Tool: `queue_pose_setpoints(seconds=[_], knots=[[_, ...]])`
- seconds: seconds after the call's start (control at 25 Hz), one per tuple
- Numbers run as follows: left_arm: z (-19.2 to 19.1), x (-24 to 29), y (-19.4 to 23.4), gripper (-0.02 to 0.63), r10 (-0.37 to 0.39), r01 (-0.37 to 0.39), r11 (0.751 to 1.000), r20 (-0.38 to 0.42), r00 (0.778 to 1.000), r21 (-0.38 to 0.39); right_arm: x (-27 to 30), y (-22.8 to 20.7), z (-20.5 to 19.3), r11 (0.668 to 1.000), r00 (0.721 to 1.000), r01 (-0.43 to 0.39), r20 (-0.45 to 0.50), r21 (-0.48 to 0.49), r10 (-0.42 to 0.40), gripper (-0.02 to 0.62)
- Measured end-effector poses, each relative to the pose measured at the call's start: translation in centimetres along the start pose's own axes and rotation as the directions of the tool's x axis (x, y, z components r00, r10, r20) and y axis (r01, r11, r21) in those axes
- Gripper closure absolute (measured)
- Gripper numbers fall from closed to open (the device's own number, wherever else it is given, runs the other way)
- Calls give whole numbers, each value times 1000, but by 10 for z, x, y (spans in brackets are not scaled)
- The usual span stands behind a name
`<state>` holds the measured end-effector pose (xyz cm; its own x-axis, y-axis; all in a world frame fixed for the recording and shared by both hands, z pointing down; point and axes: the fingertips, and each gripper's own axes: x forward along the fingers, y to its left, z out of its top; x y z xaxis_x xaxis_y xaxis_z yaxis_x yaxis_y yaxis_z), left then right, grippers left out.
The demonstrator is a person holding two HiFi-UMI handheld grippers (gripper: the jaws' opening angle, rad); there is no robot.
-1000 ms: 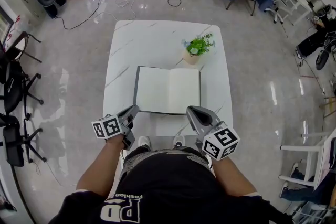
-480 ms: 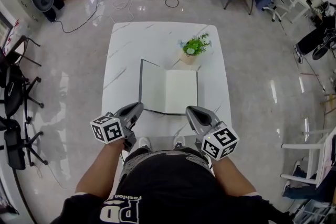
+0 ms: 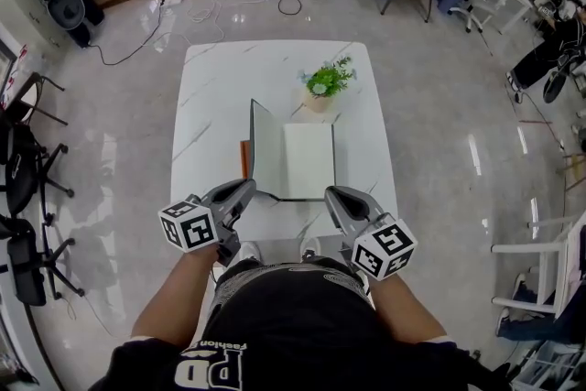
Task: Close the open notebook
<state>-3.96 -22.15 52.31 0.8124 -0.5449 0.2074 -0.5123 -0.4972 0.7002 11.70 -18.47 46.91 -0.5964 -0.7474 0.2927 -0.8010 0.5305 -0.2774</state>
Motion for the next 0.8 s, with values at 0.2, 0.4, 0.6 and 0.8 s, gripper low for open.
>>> queue_pose_setpoints(seconds=[0.2, 0.4, 0.6, 0.8], knots=[[-1, 15, -16, 522, -40, 40, 999, -16, 999, 4, -9, -6, 1, 1000, 1000, 15, 8, 2, -15, 595], [-7, 31, -30, 522, -68, 68, 998, -39, 997, 1, -19, -14, 0, 1000, 1000, 26, 11, 6, -26, 595], [-13, 48, -40, 522, -86, 87, 996, -65, 994, 1, -27, -21, 0, 999, 999, 37, 13, 10, -37, 595], [-28, 68, -50, 522, -96, 97, 995, -95, 991, 2, -36, -28, -3, 999, 999, 47, 12, 11, -47, 595]])
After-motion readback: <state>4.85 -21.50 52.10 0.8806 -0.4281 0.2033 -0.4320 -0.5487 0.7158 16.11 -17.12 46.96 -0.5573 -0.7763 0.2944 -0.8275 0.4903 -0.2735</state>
